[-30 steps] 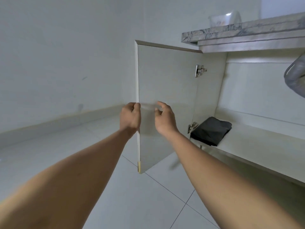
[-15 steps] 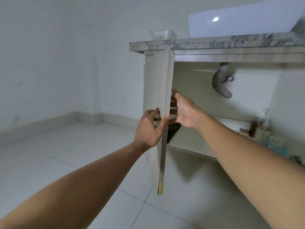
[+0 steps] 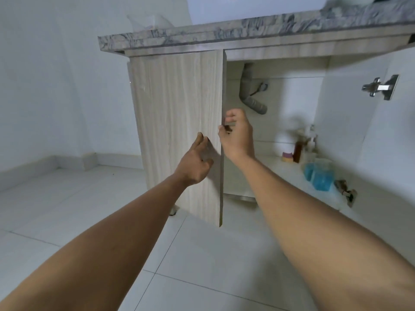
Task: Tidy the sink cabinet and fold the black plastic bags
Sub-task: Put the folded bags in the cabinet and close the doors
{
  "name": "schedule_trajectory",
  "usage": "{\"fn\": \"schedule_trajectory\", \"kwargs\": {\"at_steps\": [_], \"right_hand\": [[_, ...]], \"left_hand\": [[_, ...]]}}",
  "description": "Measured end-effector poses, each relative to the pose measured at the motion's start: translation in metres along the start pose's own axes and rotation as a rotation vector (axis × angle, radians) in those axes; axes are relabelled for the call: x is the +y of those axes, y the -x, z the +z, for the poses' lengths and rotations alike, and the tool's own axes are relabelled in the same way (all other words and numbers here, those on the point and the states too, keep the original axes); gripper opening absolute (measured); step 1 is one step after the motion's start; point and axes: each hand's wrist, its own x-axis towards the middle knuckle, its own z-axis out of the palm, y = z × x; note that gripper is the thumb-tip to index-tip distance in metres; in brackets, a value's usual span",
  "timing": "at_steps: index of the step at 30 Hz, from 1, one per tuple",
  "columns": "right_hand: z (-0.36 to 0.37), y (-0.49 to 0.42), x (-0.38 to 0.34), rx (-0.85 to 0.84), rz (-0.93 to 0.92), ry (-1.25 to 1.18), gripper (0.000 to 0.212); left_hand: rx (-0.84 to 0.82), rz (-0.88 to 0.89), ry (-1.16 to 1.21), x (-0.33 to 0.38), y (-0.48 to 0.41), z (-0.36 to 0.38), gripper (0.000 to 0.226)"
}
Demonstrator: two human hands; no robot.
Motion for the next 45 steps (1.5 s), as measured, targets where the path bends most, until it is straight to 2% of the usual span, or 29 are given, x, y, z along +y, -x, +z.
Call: {"fn": "schedule_trajectory", "kwargs": {"at_steps": [2, 3, 7, 10, 12, 15, 18, 21, 27, 34, 38, 41, 45], "right_hand": [[0.006, 0.014, 0.01, 0.011, -0.15, 0.072, 0.032], [0.009, 0.019, 0.016, -0.003, -0.165, 0.111, 0.035], [0.017, 0.024, 0.04, -0.058, -0.098, 0.205, 0.039], [0.019, 0.031, 0.065, -0.1, -0.087, 0.174, 0.053], [0.02, 0.041, 0.087, -0.141, -0.086, 0.28, 0.06], [0.02, 0.055, 0.111, -0.244, -0.105, 0.475, 0.065], [0.02, 0.052, 0.123, -0.279, -0.109, 0.599, 0.069], [0.02, 0.048, 0.135, -0.323, -0.063, 0.694, 0.07], [0.021, 0.057, 0.165, -0.446, 0.022, 0.875, 0.071], [0.037, 0.056, 0.175, -0.55, 0.201, 0.945, 0.065], [0.023, 0.061, 0.16, -0.616, 0.275, 0.947, 0.071], [-0.003, 0.057, 0.135, -0.547, 0.276, 0.951, 0.071], [-0.066, 0.046, 0.094, -0.306, 0.189, 0.916, 0.064]], "left_hand": [[0.004, 0.02, -0.052, 0.004, -0.007, 0.004, 0.066], [-0.008, 0.038, -0.084, 0.005, -0.012, 0.004, 0.063], [-0.108, 0.08, -0.214, 0.007, -0.03, 0.003, 0.051], [-0.176, 0.041, -0.348, 0.006, -0.036, 0.006, 0.067], [-0.192, 0.001, -0.365, -0.001, -0.04, 0.013, 0.078], [-0.256, -0.015, -0.409, -0.018, -0.038, 0.029, 0.083], [-0.315, -0.034, -0.465, -0.039, -0.032, 0.044, 0.087], [-0.384, -0.04, -0.518, -0.059, -0.034, 0.058, 0.091], [-0.399, -0.004, -0.504, -0.077, -0.053, 0.073, 0.088], [-0.484, 0.015, -0.466, -0.089, -0.07, 0.069, 0.089], [-0.453, 0.019, -0.452, -0.084, -0.067, 0.068, 0.085], [-0.359, 0.009, -0.383, -0.064, -0.063, 0.073, 0.073], [-0.286, 0.068, -0.162, 0.004, -0.053, 0.086, 0.061]]}}
